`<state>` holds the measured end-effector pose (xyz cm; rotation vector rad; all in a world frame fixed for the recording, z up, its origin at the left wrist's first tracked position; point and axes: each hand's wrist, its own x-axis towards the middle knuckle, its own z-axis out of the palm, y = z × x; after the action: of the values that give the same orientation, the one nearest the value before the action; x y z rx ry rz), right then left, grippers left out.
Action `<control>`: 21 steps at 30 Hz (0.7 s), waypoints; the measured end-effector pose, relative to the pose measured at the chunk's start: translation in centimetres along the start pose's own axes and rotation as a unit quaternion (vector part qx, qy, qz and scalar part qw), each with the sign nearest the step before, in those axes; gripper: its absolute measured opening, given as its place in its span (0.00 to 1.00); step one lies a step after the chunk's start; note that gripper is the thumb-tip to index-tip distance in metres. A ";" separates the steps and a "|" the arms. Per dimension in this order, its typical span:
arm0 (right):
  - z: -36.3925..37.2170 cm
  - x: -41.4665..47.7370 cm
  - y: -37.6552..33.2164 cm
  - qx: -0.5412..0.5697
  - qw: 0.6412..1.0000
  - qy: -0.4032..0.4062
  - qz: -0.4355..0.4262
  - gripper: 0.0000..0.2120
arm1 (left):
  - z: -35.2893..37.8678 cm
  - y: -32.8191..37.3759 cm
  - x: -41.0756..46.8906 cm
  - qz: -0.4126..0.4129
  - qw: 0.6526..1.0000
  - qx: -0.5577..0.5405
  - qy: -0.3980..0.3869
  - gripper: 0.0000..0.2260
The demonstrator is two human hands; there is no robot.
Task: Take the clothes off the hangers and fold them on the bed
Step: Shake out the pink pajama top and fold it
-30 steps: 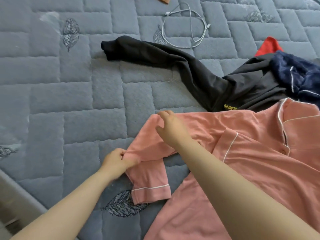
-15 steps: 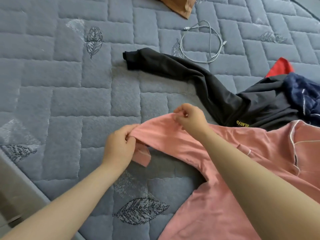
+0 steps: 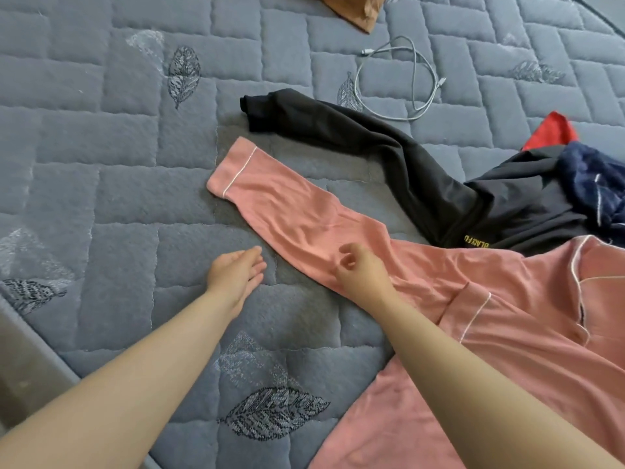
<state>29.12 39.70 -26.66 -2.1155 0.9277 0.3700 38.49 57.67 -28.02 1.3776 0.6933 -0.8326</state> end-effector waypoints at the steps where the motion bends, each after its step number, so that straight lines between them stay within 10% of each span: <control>1: 0.3 0.0 0.1 -0.007 1.000 -0.012 -0.001 0.19 | 0.4 0.7 0.5 0.004 1.000 -0.019 -0.005 0.06; 11: 1.3 -0.7 0.0 0.182 0.983 -0.009 0.035 0.27 | 4.3 5.5 1.7 0.009 0.988 -0.137 -0.074 0.03; 21: -4.2 -2.9 4.2 0.149 0.970 0.030 0.191 0.19 | 5.7 6.2 -6.2 0.341 0.938 0.057 0.028 0.04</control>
<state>23.88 36.18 -24.66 -1.6802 1.3429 0.3342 39.95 52.68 -18.92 1.6078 0.1717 -0.2802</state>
